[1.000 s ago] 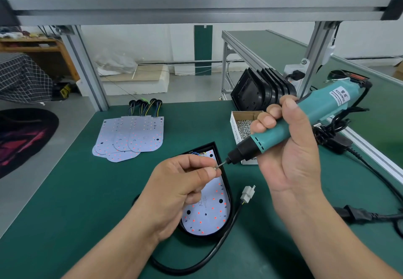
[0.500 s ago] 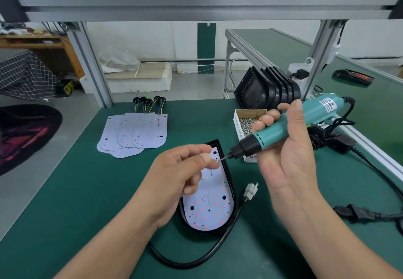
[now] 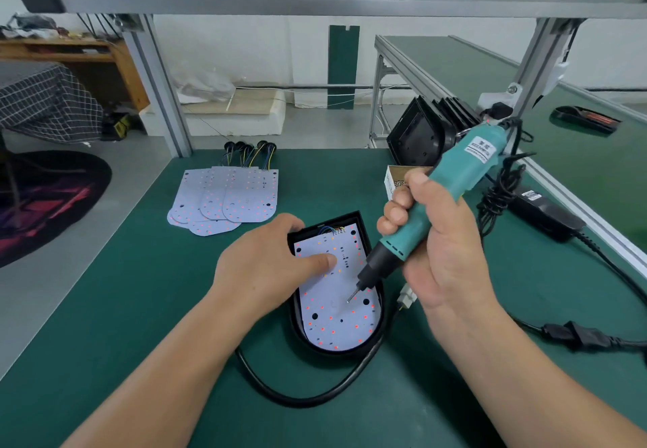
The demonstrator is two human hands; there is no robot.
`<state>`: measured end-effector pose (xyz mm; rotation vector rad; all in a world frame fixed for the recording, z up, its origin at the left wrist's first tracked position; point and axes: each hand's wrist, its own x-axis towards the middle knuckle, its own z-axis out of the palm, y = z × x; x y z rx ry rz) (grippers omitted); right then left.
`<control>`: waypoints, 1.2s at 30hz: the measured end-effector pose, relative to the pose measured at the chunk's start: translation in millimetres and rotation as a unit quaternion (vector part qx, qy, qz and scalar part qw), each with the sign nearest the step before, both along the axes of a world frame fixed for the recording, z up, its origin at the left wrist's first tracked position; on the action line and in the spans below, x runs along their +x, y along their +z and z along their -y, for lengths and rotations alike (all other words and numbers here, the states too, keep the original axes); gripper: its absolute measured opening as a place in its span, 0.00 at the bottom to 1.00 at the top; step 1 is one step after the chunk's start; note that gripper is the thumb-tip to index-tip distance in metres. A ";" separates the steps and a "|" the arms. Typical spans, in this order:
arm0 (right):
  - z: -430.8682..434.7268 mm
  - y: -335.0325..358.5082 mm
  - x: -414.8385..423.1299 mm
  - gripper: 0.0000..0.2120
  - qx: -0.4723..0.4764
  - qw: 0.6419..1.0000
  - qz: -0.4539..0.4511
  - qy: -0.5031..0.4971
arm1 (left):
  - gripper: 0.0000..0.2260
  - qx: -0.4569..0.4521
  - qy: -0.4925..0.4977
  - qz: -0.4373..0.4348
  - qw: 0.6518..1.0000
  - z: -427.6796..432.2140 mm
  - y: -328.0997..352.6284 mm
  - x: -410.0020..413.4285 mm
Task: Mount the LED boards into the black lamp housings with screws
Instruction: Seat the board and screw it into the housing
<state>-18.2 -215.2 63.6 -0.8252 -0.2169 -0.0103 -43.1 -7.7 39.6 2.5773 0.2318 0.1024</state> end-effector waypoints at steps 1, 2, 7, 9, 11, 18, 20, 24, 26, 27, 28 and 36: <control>-1.3 -0.3 -1.1 0.05 -0.011 1.000 0.006 0.011 | 0.25 0.002 0.004 0.002 1.000 1.9 0.9 0.4; -2.4 -0.3 -1.9 0.05 -0.021 1.000 0.013 0.019 | 0.25 0.007 0.005 0.007 1.000 4.2 1.8 1.0; -4.4 0.4 -4.5 0.08 -0.064 0.997 0.039 0.032 | 0.26 0.025 -0.003 0.020 0.999 16.1 5.8 3.1; -4.7 0.3 -4.9 0.07 -0.073 0.996 0.044 0.032 | 0.26 0.018 -0.005 0.016 1.000 16.0 6.2 3.7; -5.3 0.3 -5.6 0.05 -0.085 0.995 0.046 0.031 | 0.26 0.014 -0.007 0.015 1.000 15.9 6.4 4.0; -10.0 1.4 -11.0 0.05 -0.099 0.993 0.054 0.033 | 0.25 0.004 -0.013 0.020 1.000 16.2 6.7 4.0; -11.1 2.0 -13.2 0.04 -0.106 0.992 0.062 0.031 | 0.25 0.005 -0.014 0.019 1.000 16.0 6.3 4.4; -12.6 4.0 -16.6 0.04 -0.124 0.988 0.088 0.025 | 0.26 0.010 -0.015 0.019 1.000 17.0 5.7 5.8; -13.3 4.6 -17.8 0.05 -0.126 0.987 0.096 0.025 | 0.26 0.009 -0.016 0.021 1.000 16.0 4.8 6.0; -13.3 4.9 -18.1 0.06 -0.125 0.987 0.098 0.025 | 0.26 0.009 -0.016 0.021 1.000 15.5 4.3 6.3; -13.2 5.1 -18.3 0.06 -0.124 0.987 0.098 0.026 | 0.26 0.009 -0.017 0.020 1.000 15.2 3.8 6.2; -12.9 4.8 -18.1 0.03 -0.128 0.986 0.105 0.030 | 0.25 0.012 -0.019 0.025 0.999 15.9 2.3 8.9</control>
